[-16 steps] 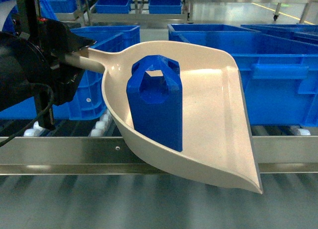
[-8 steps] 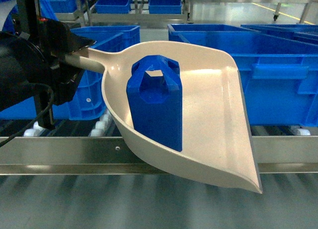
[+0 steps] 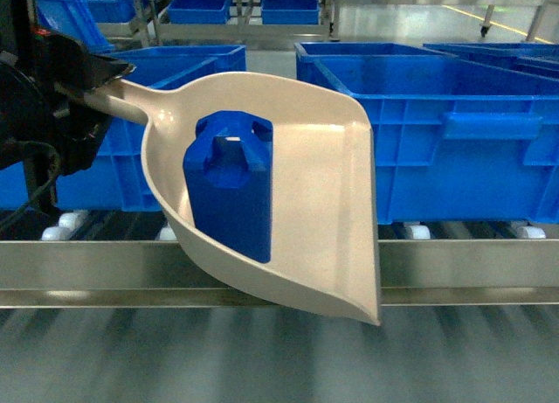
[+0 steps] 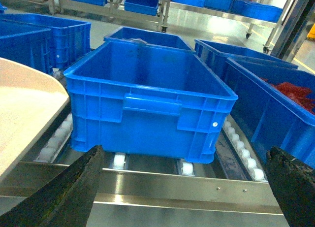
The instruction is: Place part in tray to right shelf
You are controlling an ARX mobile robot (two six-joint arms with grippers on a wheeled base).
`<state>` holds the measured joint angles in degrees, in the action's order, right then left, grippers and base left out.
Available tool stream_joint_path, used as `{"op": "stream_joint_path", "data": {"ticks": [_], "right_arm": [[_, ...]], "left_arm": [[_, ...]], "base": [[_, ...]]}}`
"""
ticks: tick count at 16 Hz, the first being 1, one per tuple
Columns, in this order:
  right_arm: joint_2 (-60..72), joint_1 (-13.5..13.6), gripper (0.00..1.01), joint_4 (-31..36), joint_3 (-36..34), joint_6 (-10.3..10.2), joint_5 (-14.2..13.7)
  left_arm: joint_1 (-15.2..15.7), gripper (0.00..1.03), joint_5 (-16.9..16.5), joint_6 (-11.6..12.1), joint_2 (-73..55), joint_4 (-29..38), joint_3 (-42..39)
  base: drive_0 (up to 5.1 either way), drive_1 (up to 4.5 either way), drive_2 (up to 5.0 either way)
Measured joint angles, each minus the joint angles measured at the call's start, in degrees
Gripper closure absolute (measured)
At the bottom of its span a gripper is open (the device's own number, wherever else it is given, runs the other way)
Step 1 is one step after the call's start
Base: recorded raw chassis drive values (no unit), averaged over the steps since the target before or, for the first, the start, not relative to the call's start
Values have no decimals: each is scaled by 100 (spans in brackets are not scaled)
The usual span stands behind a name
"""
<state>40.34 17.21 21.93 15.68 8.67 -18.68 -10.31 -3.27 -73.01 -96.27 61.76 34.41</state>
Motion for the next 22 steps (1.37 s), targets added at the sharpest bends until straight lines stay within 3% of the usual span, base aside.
{"op": "stream_joint_path", "data": {"ticks": [5, 8, 9, 11, 13, 16, 17, 18, 19, 20, 22], "right_arm": [[0, 0, 3, -2, 0, 0, 2], [0, 0, 3, 0, 0, 0, 2], [0, 0, 3, -2, 0, 0, 0], [0, 0, 3, -2, 0, 0, 2], [0, 0, 3, 0, 0, 0, 2], [0, 0, 3, -2, 0, 0, 0], [0, 0, 3, 2, 0, 0, 0], [0, 0, 3, -2, 0, 0, 0], [0, 0, 3, 0, 0, 0, 0], [0, 0, 3, -2, 0, 0, 2], [0, -2, 3, 0, 0, 0, 2]], "left_arm": [[732, 85, 144, -146, 695, -743, 105], [1099, 85, 590, -315, 1126, -1453, 695], [1200, 85, 660, -330, 1204, -1626, 927], [1373, 85, 1119, -284, 1211, -2162, 1585], [1519, 85, 1768, -7, 1056, -2588, 2199], [1714, 85, 2559, 188, 356, -3305, 3224], [1731, 85, 2997, 433, 79, -3488, 3543], [1705, 85, 3405, 492, -70, -3792, 3779], [1652, 85, 3991, 796, -129, -3777, 3840], [1598, 85, 4365, 1113, -157, -3746, 3974], [1539, 85, 4621, 1515, -173, -3696, 4188]], "base": [[0, 0, 0], [0, 0, 0], [0, 0, 0], [0, 0, 0], [0, 0, 0], [0, 0, 0], [0, 0, 0], [0, 0, 0], [0, 0, 0], [0, 0, 0], [0, 0, 0]]}}
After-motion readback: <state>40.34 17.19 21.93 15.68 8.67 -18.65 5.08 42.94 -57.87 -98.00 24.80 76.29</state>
